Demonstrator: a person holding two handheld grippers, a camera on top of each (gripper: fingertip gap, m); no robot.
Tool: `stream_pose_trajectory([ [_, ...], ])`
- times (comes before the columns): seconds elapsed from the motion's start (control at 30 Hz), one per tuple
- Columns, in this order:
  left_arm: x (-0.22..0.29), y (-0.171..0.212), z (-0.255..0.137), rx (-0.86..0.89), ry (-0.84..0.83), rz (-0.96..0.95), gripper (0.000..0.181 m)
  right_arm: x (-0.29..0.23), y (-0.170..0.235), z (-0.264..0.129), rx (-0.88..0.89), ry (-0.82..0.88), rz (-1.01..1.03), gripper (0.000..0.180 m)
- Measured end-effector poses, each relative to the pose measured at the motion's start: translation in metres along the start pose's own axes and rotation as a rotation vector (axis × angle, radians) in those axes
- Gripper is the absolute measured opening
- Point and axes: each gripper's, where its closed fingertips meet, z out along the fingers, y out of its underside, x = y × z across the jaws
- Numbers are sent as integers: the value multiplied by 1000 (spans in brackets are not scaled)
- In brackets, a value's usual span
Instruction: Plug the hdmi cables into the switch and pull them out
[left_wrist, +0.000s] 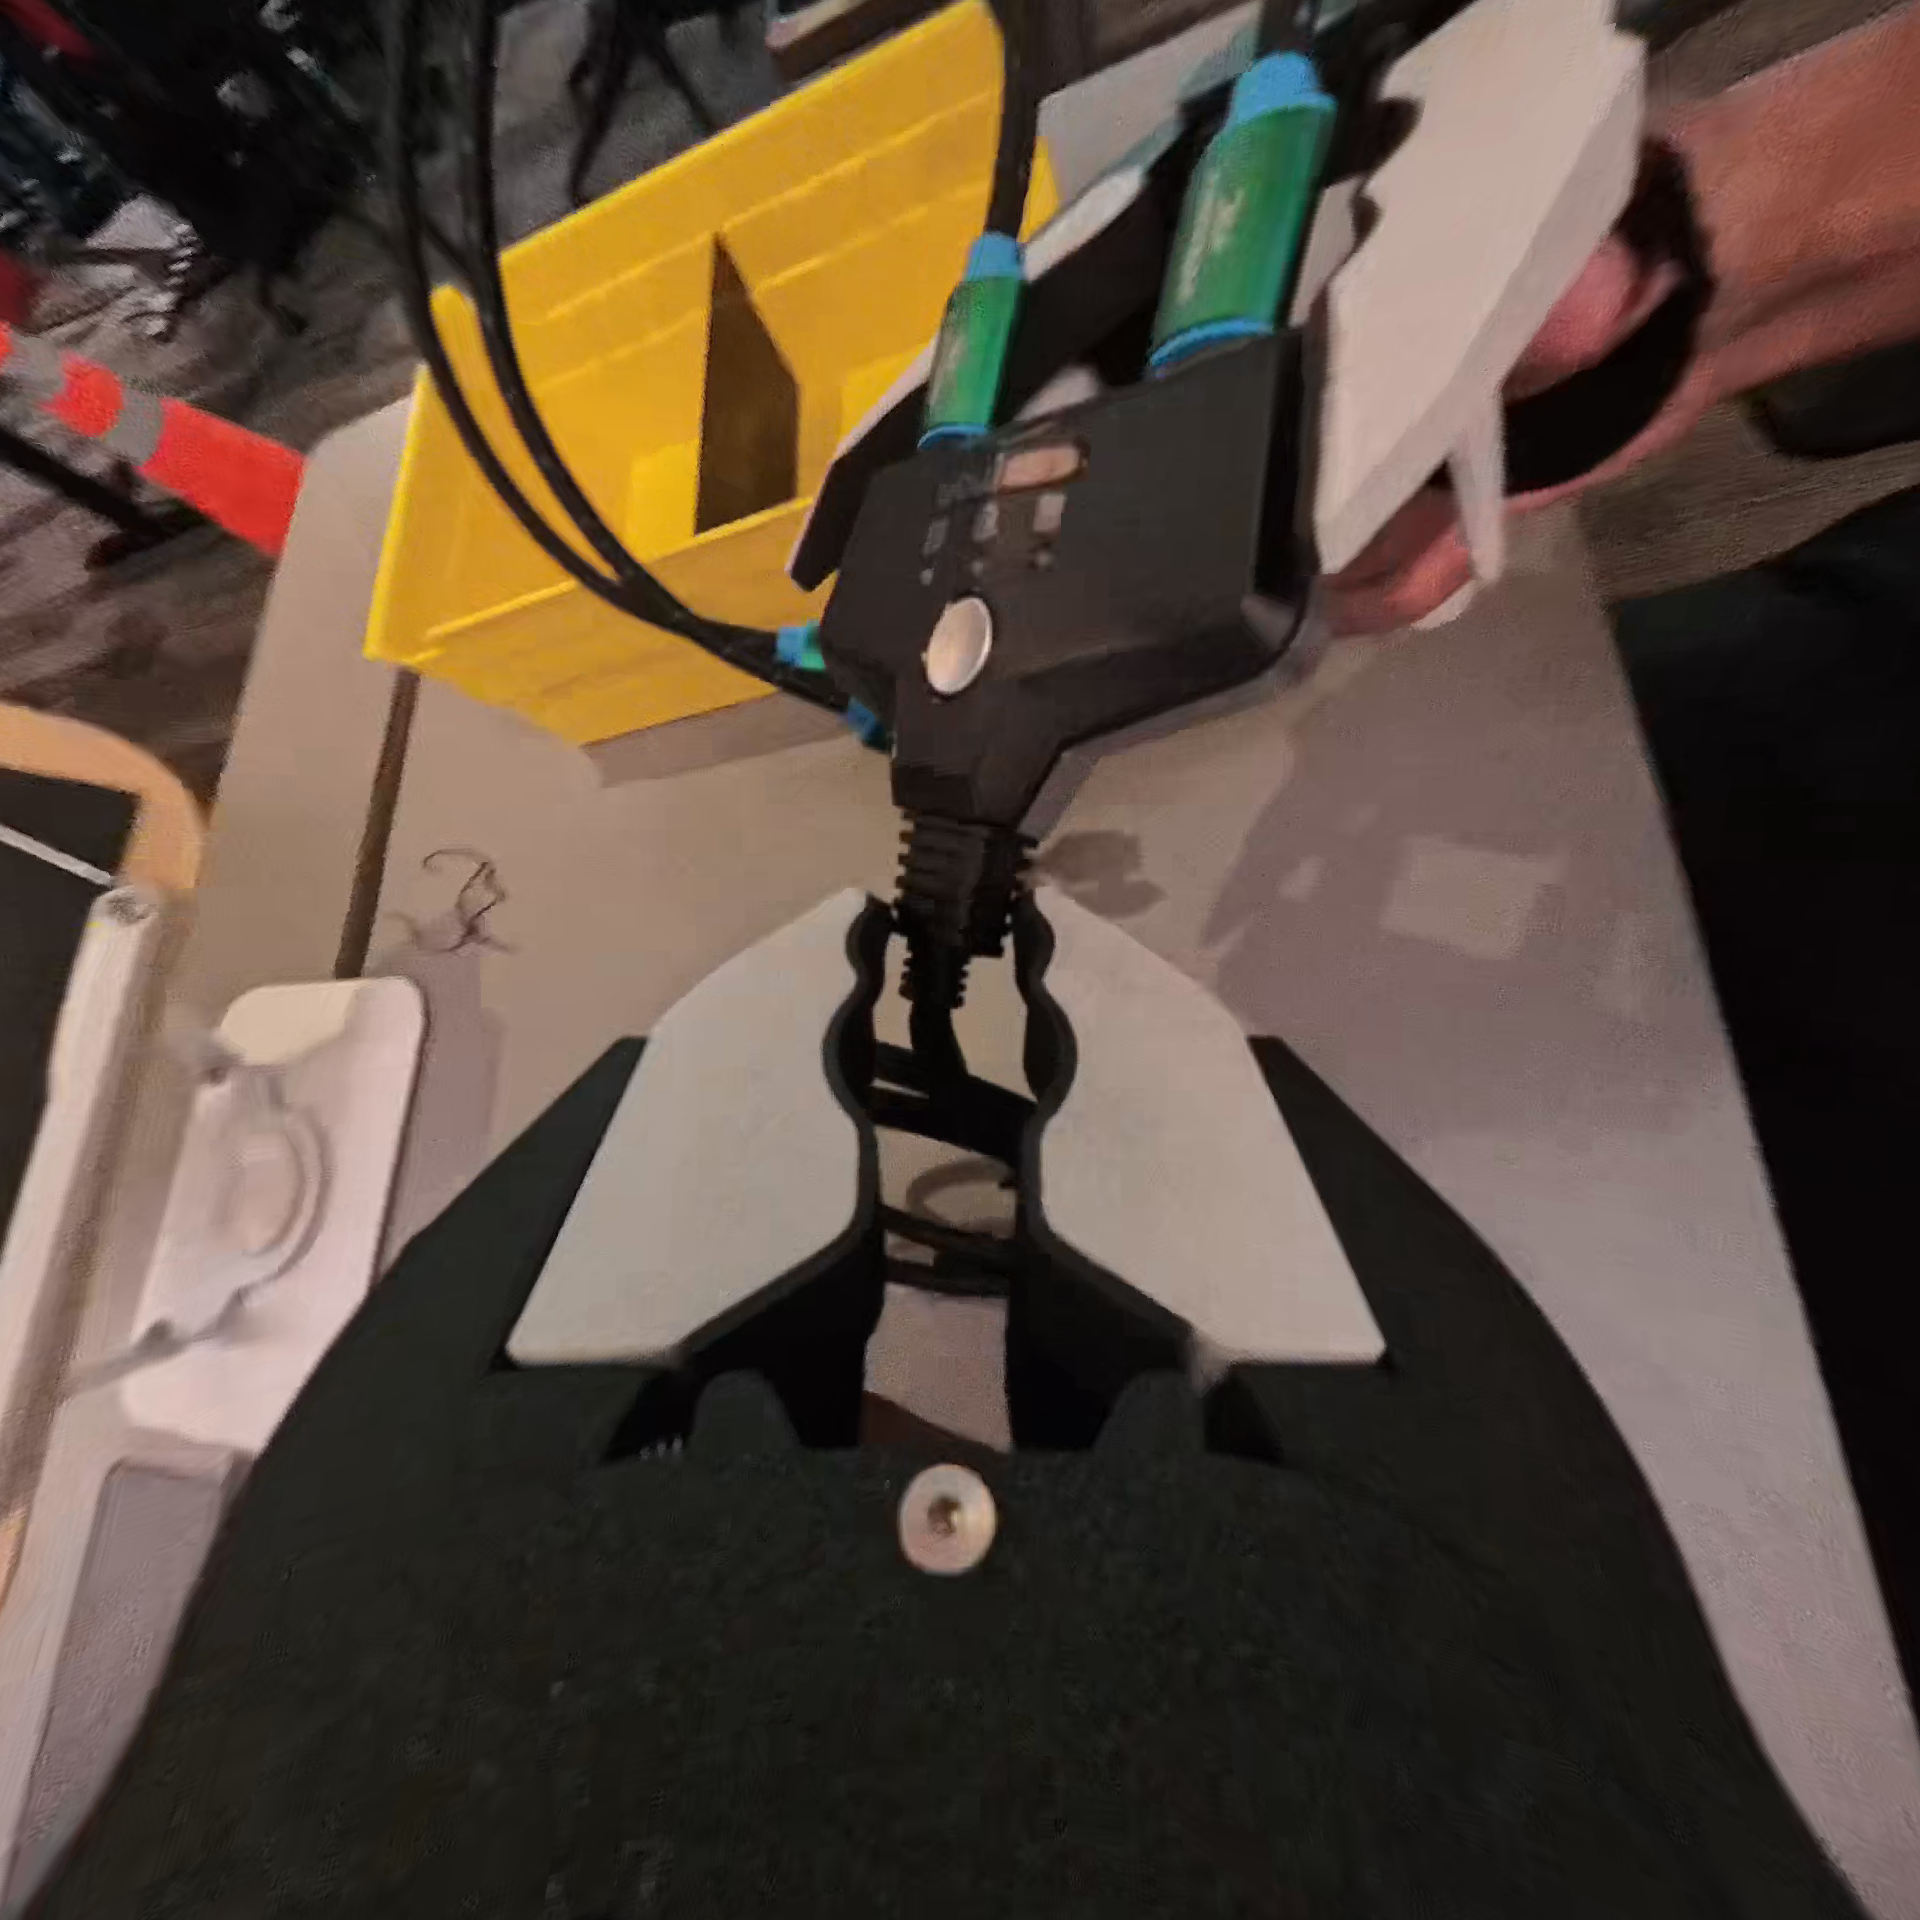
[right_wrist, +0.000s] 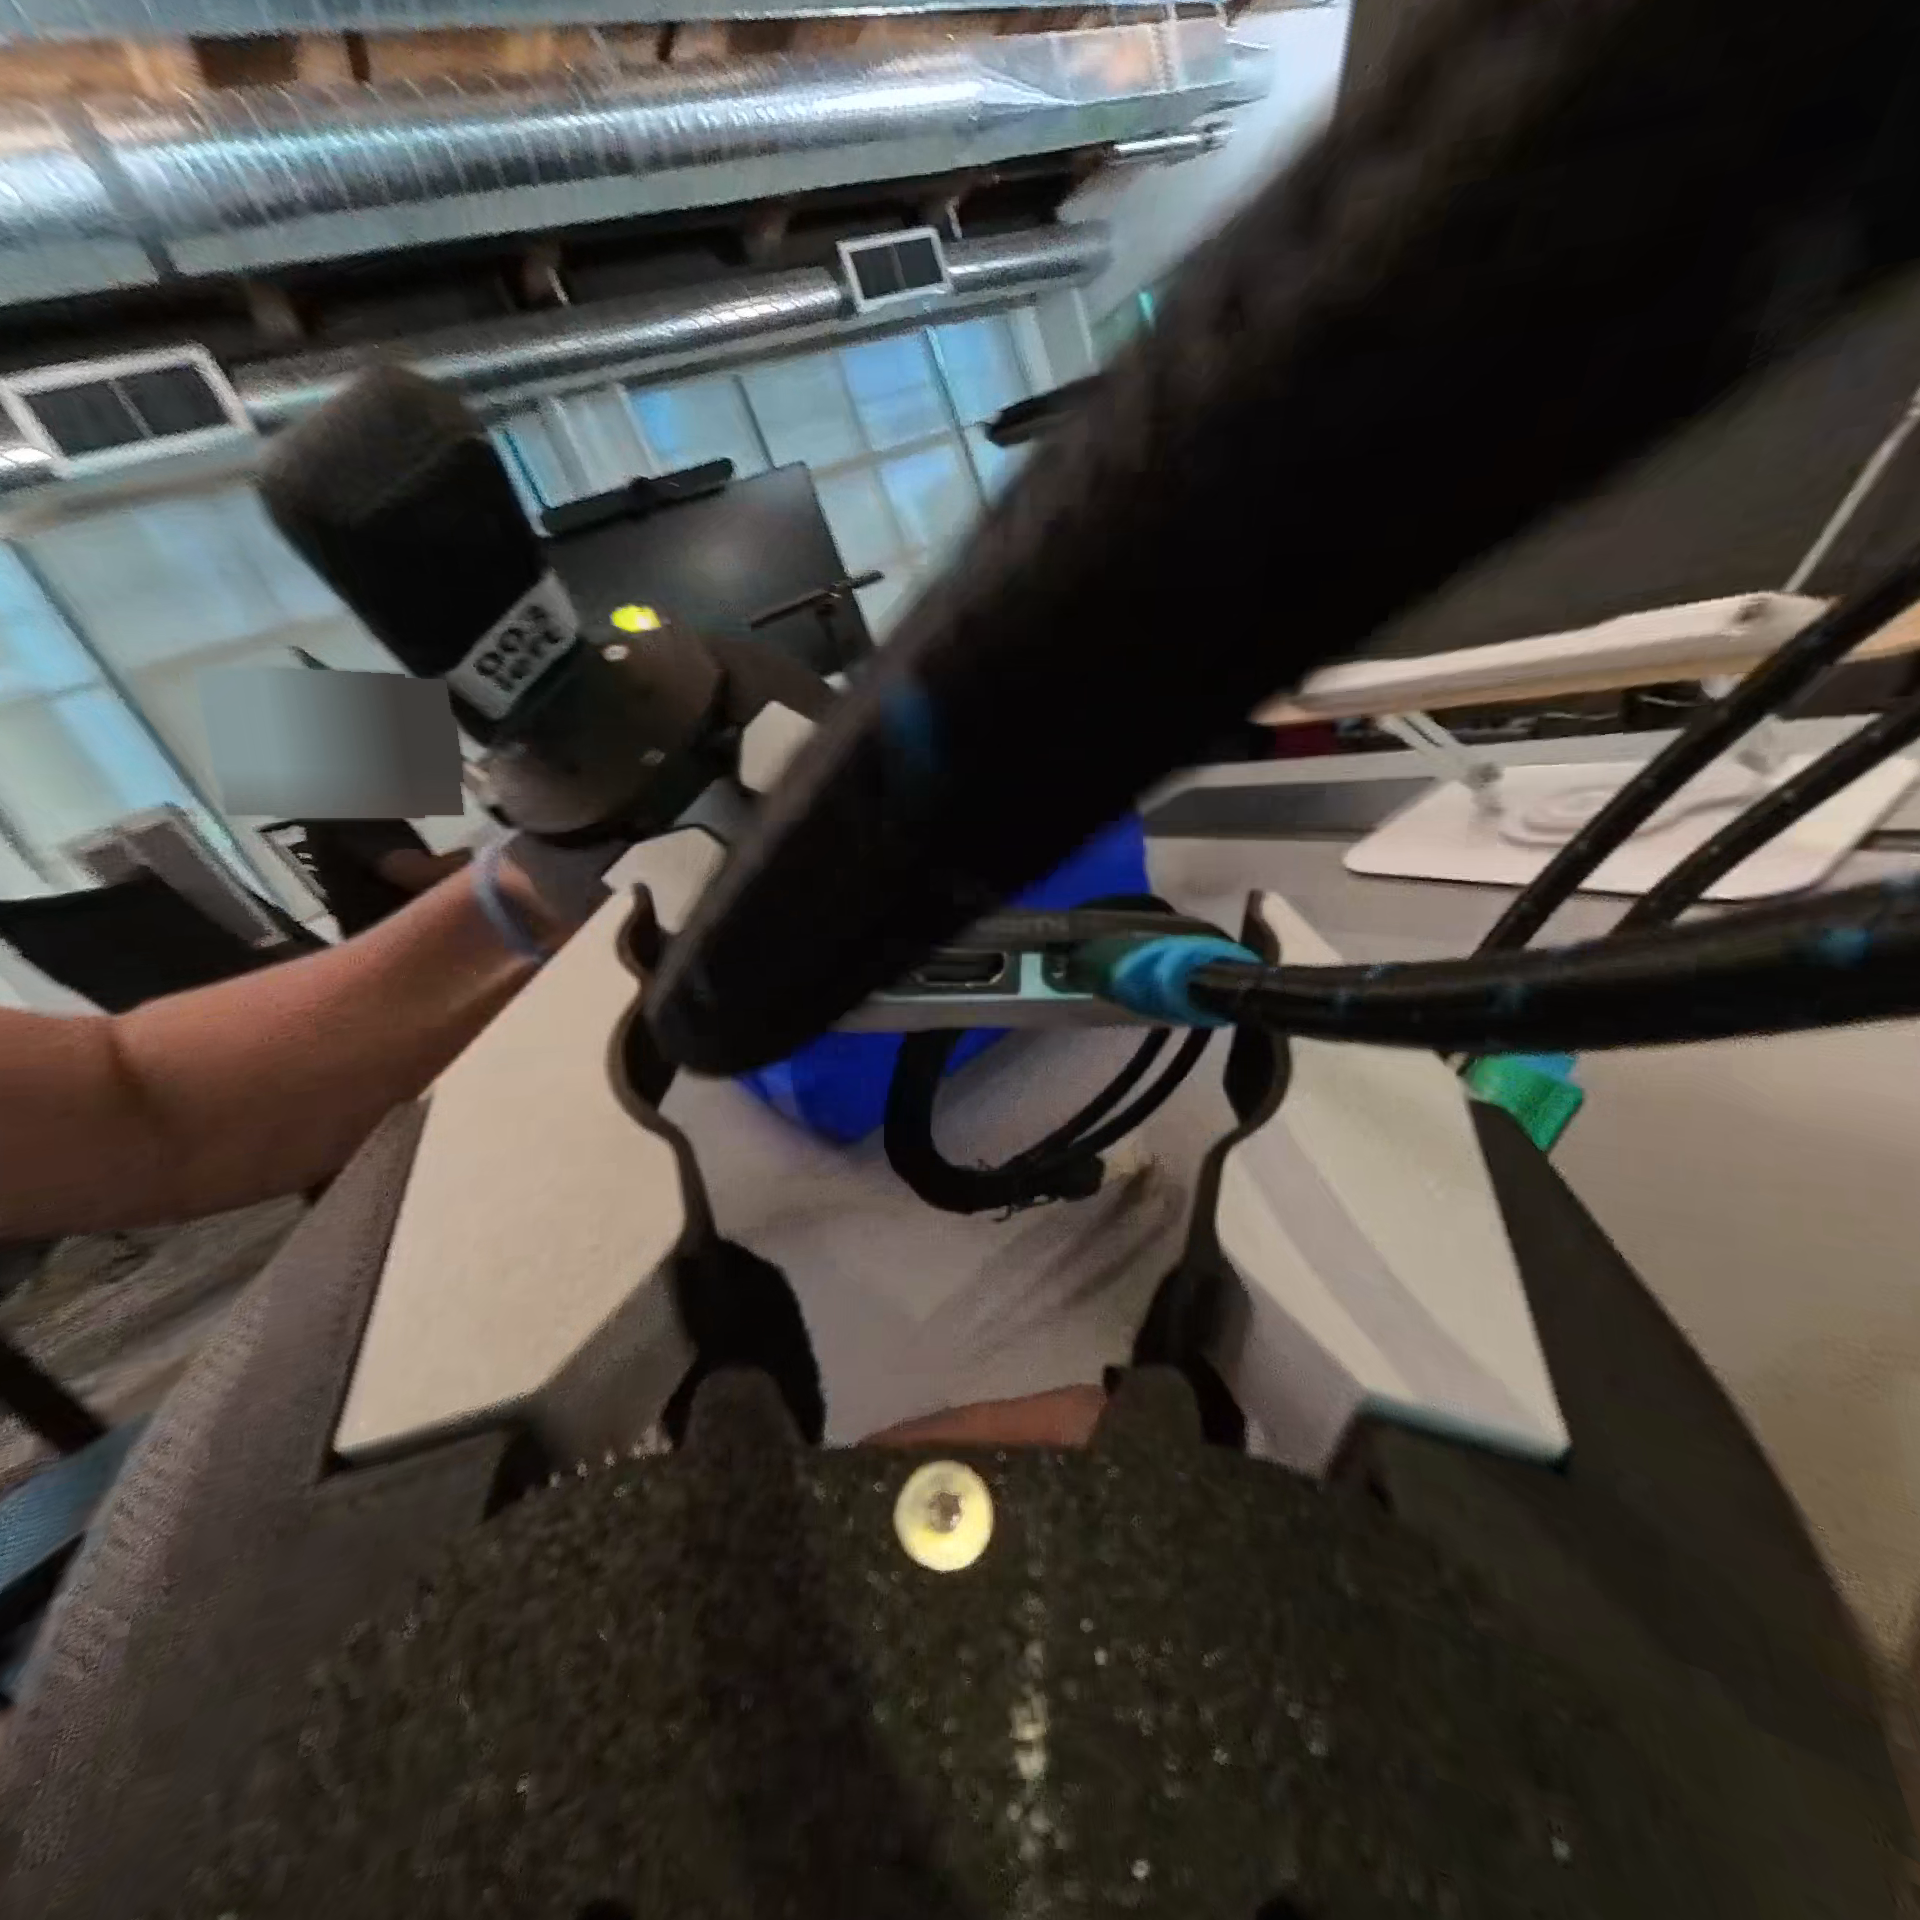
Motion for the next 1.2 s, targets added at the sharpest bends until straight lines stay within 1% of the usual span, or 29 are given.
stream_pose_trajectory([
  [0.03, -6, 6, 4, -32, -113, 18, 28, 6, 3, 3, -6, 52, -7, 108],
  [0.07, -11, 11, 6, -56, -231, 47, 36, 12, 7, 5, -9, 101, 5, 108],
  [0.1, -12, 12, 6, -59, -336, 75, 43, 19, 14, 8, -37, 146, 20, 108],
  [0.13, -9, 11, 6, -49, -416, 90, 45, 24, 23, 10, -72, 185, 34, 109],
  [0.2, 2, 12, 6, -33, -530, 94, 43, 29, 37, 13, -99, 216, 83, 109],
  [0.27, 11, 16, 8, -40, -603, 106, 45, 30, 50, 16, -136, 230, 125, 109],
  [0.3, 12, 17, 8, -34, -647, 112, 41, 30, 57, 17, -160, 236, 126, 109],
  [0.33, 14, 17, 7, -19, -665, 109, 38, 26, 63, 19, -185, 224, 117, 109],
  [0.43, 14, 17, 6, -20, -687, 124, 43, 17, 72, 26, -221, 204, 68, 109],
  [0.47, 15, 18, 6, -22, -690, 148, 39, 16, 72, 28, -228, 204, 59, 109],
  [0.6, 20, 22, 11, -23, -688, 202, 35, 14, 80, 28, -282, 180, 31, 109],
  [0.7, 27, 29, 19, -11, -669, 249, 25, 15, 91, 22, -371, 149, -40, 108],
  [0.77, 27, 37, 21, -11, -693, 241, 22, 15, 91, 11, -401, 139, -118, 96],
  [0.83, 24, 45, 19, 0, -720, 190, 22, 13, 86, -1, -394, 126, -149, 84],
  [0.87, 23, 49, 17, -2, -732, 171, 22, 11, 84, -6, -401, 114, -153, 66],
  [0.9, 22, 52, 16, -7, -748, 166, 22, 5, 83, -10, -391, 88, -153, 54],
  [0.93, 20, 54, 14, -7, -767, 159, 22, 0, 83, -13, -378, 77, -144, 51],
  [1.0, 18, 54, 12, 9, -783, 135, 22, -6, 90, -12, -365, 72, -111, 52],
  [1.1, 19, 50, 12, 42, -783, 136, 22, -12, 88, 0, -287, 78, -82, 53],
  [1.2, 20, 52, 15, 42, -765, 114, 22, -17, 91, 14, -275, 64, -67, 51],
])
